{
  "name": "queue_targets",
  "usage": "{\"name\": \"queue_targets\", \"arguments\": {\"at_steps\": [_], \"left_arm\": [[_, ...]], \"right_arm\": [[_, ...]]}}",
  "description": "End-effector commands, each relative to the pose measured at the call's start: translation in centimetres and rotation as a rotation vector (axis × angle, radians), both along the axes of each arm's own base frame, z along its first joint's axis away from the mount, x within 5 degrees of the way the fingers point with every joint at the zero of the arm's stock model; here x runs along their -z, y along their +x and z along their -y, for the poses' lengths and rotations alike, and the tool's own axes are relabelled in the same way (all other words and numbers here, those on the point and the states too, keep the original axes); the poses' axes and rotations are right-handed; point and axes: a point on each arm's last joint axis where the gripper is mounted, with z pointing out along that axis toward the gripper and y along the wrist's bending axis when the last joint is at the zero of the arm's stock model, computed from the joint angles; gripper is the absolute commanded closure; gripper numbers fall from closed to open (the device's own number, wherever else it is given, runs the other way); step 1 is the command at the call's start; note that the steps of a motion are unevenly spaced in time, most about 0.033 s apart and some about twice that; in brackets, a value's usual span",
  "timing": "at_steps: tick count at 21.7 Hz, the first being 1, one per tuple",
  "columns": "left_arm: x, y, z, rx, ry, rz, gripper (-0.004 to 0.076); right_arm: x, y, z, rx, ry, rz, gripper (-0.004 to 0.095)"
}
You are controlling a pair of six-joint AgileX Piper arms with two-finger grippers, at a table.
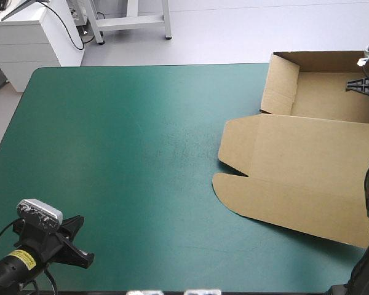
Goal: Fold the box
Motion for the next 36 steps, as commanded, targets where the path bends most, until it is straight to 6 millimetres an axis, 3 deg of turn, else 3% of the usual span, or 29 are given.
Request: {"name": "queue_targets", "arguments": {"at_steps": [1, 4, 6, 10, 12, 13, 15, 18, 19, 23, 29, 32, 36], "left_arm": [[-1.1, 0.3, 0.2, -0.001, -0.042, 0.059, 0.0731], [-1.1, 0.3, 0.2, -0.002, -0.036, 0.063, 0.0731], [-1.1, 0.3, 0.2, -0.001, -0.040, 0.060, 0.0731], [-1.1, 0.3, 0.1, -0.004, -0.028, 0.061, 0.0731], [-1.1, 0.3, 0.1, -0.004, -0.028, 0.061, 0.0731], [-1.1, 0.3, 0.1, -0.004, -0.028, 0.061, 0.0731], [-1.1, 0.3, 0.1, -0.004, -0.030, 0.066, 0.0731], [-1.3, 0.4, 0.1, -0.005, -0.039, 0.090, 0.0731], [-1.4, 0.5, 0.2, -0.006, -0.042, 0.099, 0.0731], [-1.8, 0.7, 0.2, -0.008, -0.063, 0.147, 0.0731], [-2.2, 0.8, 0.3, -0.010, -0.088, 0.188, 0.0731], [-2.4, 0.9, 0.3, -0.007, -0.089, 0.217, 0.0731], [-2.8, 0.6, 0.2, -0.010, -0.101, 0.264, 0.0731]], "right_arm": [[-1.3, -1.2, 2.5, -0.049, 0.009, 0.033, 0.0921], [0.8, -0.7, 4.2, -0.029, 0.088, 0.018, 0.0919], [1.1, -0.9, 5.1, -0.012, 0.083, 0.010, 0.0848], [0.5, -1.1, 5.2, -0.006, 0.070, 0.023, 0.0393], [0.2, -1.3, 5.2, 0.024, 0.076, 0.037, 0.0245], [-0.3, -1.5, 5.1, 0.024, 0.072, 0.046, 0.0239], [-2.1, -2.4, 4.6, 0.021, 0.057, 0.086, 0.0240], [-5.5, -4.3, 3.6, 0.032, 0.048, 0.167, 0.0368], [-6.5, -5.0, 3.0, 0.044, 0.079, 0.206, 0.0441], [-8.8, -8.6, -1.1, -0.106, 0.136, 0.242, 0.0931], [-7.3, -14.7, -6.9, -0.209, 0.178, 0.202, 0.0910], [-5.7, -18.1, -11.6, -0.361, 0.155, 0.277, 0.0910], [-3.7, -22.7, -15.7, -0.564, 0.100, 0.446, 0.0910]]}}
